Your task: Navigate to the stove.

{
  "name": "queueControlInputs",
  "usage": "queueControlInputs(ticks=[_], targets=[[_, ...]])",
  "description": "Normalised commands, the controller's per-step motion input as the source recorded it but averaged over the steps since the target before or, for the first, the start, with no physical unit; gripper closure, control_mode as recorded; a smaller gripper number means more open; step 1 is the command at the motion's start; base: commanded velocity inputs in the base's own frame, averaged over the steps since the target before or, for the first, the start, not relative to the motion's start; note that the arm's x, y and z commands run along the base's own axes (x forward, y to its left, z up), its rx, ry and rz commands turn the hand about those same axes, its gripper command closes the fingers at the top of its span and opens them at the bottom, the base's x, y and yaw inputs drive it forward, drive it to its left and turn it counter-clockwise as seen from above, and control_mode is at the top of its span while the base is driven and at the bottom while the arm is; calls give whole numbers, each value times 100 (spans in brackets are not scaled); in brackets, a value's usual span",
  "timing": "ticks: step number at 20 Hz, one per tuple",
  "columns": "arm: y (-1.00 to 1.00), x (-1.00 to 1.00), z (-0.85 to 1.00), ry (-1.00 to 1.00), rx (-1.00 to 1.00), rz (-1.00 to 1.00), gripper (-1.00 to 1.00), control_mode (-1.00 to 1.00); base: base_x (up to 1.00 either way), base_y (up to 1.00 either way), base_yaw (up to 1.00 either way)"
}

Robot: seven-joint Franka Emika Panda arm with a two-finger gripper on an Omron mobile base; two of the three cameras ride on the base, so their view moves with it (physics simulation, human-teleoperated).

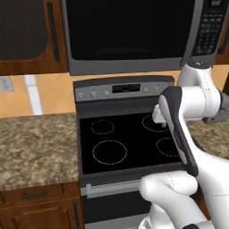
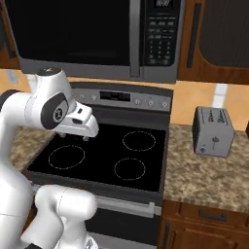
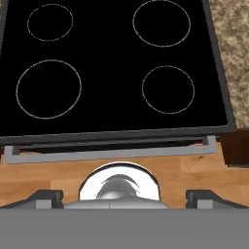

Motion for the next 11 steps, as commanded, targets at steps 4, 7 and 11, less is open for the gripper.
queueControlInputs(ticks=[4,7,11], targets=[[0,0,0,0,0,0,-100,100,100,4,0],[0,0,0,0,0,0,-100,100,100,0,0],[0,0,0,0,0,0,-100,100,100,1,19]])
